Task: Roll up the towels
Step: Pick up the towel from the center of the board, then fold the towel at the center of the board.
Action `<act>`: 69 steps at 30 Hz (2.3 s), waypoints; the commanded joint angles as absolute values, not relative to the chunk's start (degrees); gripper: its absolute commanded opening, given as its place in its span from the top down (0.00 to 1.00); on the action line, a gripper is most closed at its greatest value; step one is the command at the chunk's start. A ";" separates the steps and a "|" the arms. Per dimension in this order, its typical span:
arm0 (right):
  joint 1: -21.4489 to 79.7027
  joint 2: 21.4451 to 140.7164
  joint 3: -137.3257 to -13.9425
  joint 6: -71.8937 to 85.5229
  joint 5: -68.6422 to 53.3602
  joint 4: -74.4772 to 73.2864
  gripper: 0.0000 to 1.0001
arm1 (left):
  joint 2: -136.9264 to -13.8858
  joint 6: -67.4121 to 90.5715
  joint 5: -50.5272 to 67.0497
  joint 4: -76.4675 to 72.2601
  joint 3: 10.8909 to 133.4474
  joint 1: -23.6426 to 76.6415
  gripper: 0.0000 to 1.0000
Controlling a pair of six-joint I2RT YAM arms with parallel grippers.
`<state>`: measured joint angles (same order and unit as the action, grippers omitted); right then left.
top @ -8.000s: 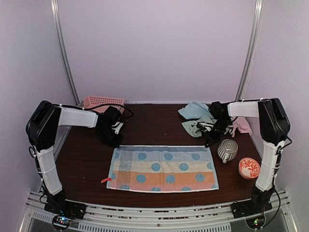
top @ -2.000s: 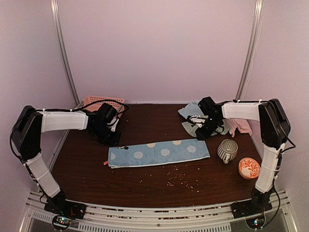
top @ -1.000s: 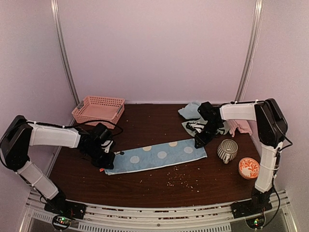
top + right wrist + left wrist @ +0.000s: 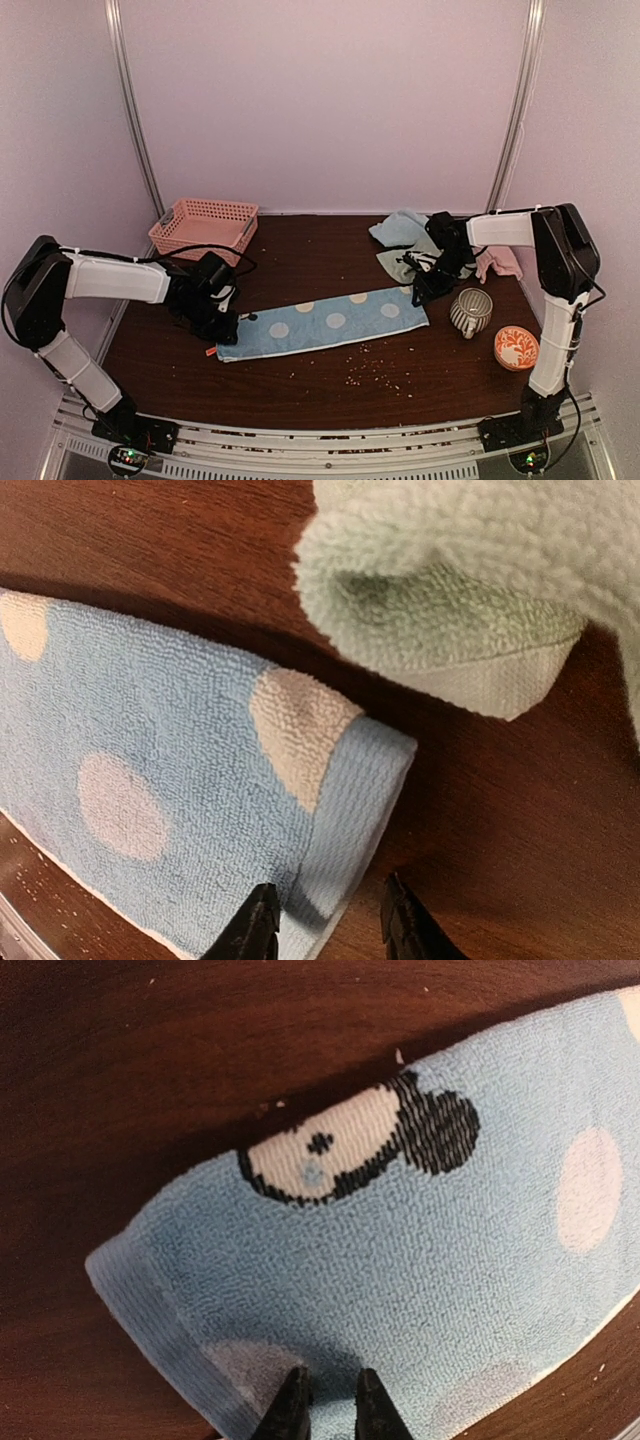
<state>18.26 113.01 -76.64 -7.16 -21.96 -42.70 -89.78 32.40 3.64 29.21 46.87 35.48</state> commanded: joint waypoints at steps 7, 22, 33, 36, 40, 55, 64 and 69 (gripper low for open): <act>18.78 116.83 -77.21 -7.35 -28.91 -41.74 0.71 | -90.20 31.29 2.80 27.14 45.54 35.77 0.92; 18.85 116.51 -77.17 -7.16 -27.77 -41.78 0.85 | -90.61 30.81 2.88 26.65 45.31 35.77 0.97; 15.42 112.73 -79.97 -8.20 -28.76 -45.22 1.00 | -90.30 27.88 3.45 27.47 47.87 35.80 0.99; 15.11 112.21 -82.08 -9.23 -31.05 -48.16 1.00 | -89.85 25.92 2.66 28.66 49.33 35.78 0.99; 15.12 111.07 -83.08 -8.93 -32.83 -49.90 1.00 | -89.81 23.89 0.71 30.06 51.37 35.86 0.99; 11.71 114.45 -97.28 -13.03 -30.79 -60.38 1.00 | -91.26 23.55 -0.02 28.98 52.04 35.69 0.99; 18.54 118.29 -103.83 -13.22 -37.82 -62.92 1.00 | -92.95 23.63 1.47 28.06 51.66 35.71 1.00; 23.08 121.71 -105.91 -13.28 -45.86 -63.52 1.00 | -94.19 24.14 2.34 26.51 51.06 35.78 1.00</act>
<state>19.99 118.96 -103.15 -12.58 -37.80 -61.49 -92.99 24.32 1.23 29.41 51.16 35.48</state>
